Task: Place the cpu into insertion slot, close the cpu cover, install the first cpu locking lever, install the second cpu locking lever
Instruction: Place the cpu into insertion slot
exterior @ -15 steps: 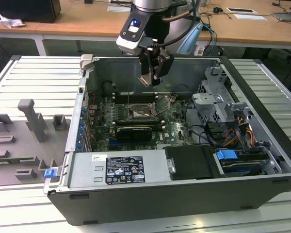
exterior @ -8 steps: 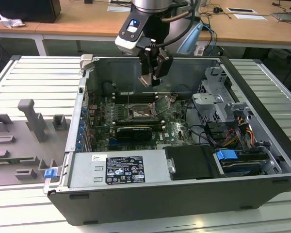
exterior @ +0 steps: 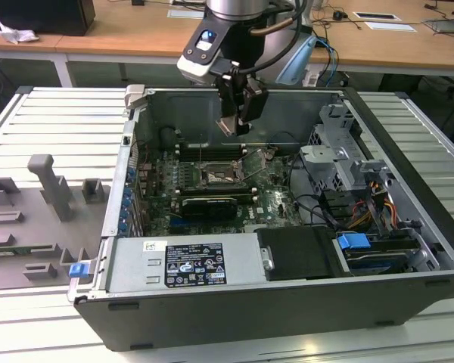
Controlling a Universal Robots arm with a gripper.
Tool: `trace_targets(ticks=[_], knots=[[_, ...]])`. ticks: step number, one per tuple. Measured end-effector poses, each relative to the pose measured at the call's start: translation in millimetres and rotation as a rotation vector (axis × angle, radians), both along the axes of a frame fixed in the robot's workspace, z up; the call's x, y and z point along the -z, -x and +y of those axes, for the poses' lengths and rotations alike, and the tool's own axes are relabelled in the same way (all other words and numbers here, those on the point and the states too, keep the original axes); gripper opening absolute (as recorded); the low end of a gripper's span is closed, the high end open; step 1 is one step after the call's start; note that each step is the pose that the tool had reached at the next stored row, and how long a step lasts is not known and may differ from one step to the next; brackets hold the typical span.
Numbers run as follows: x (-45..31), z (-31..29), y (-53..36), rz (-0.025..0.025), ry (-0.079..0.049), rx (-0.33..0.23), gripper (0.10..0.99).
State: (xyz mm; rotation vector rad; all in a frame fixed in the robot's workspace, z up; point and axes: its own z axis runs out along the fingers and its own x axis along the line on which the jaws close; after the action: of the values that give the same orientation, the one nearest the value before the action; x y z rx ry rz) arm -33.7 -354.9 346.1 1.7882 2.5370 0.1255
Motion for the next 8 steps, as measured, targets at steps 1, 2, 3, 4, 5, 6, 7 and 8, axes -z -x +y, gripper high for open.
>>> trace_targets(ticks=[1, 2, 3, 4, 5, 6, 7, 8], knots=[[0.1, 0.0, 0.0, 0.0000, 0.000, 0.005, 0.529], [0.2, 0.0, 0.0, 0.0000, 0.000, 0.012, 0.529], [0.3, 0.0, 0.0, 0.0000, 0.000, 0.017, 0.529], [0.6, 0.0, 0.0, 0.0000, 0.000, 0.026, 0.529], [0.8, 0.0, 0.0, 0.0001, 0.000, 0.035, 0.529], [1.1, 0.0, 0.0, 0.0002, 0.000, 0.041, 0.529], [1.3, 0.0, 0.0, 0.0002, 0.000, 0.045, 0.529], [1.6, 0.0, 0.0, 0.0003, 0.000, 0.050, 0.529]])
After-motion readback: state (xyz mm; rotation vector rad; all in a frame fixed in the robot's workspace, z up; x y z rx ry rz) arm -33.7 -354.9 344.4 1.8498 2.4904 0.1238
